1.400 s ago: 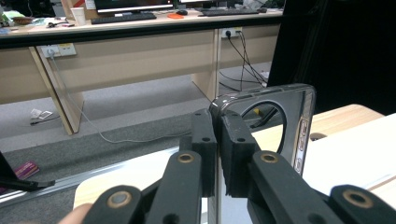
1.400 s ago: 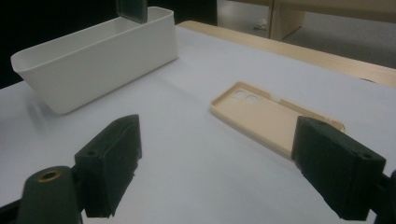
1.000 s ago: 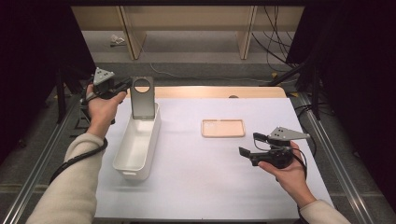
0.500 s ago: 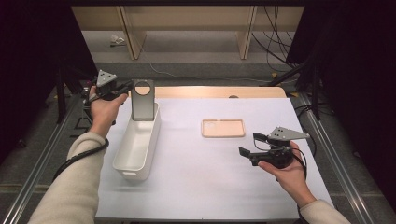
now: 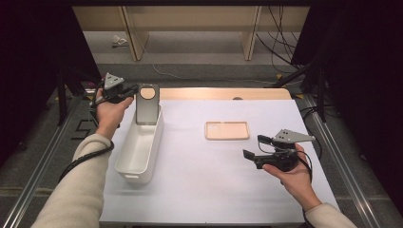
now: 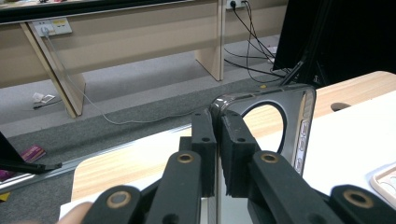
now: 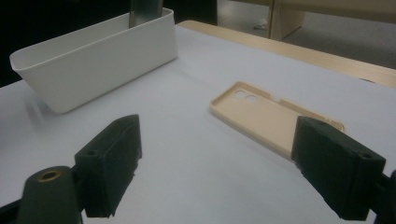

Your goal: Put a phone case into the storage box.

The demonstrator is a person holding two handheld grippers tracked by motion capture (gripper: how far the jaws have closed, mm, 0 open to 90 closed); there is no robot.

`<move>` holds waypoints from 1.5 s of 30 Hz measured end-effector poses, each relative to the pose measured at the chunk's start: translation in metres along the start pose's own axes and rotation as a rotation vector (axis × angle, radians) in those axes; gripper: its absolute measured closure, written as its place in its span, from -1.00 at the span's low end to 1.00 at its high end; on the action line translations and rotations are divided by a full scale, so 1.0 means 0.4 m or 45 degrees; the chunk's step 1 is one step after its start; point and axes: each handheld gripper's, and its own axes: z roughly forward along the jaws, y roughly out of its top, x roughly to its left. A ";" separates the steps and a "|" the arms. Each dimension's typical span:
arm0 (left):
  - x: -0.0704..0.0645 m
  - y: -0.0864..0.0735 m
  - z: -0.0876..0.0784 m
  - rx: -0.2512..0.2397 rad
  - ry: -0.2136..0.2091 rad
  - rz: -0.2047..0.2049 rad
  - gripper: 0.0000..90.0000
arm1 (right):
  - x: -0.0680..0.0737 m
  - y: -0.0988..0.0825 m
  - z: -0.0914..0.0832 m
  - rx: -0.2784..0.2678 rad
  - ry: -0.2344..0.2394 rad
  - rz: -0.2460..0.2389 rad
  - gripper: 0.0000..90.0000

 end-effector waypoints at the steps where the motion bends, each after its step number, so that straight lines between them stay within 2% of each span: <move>1: 0.000 -0.002 0.001 0.001 -0.001 -0.002 0.88 | 0.000 0.000 0.000 0.000 0.001 0.001 -0.62; 33: 0.012 -0.045 0.028 0.043 0.002 -0.029 0.87 | -0.003 -0.002 0.002 0.002 0.003 0.012 -0.62; 45: 0.012 -0.057 0.040 0.095 0.023 0.003 0.86 | -0.004 -0.002 0.002 0.004 0.002 0.011 -0.62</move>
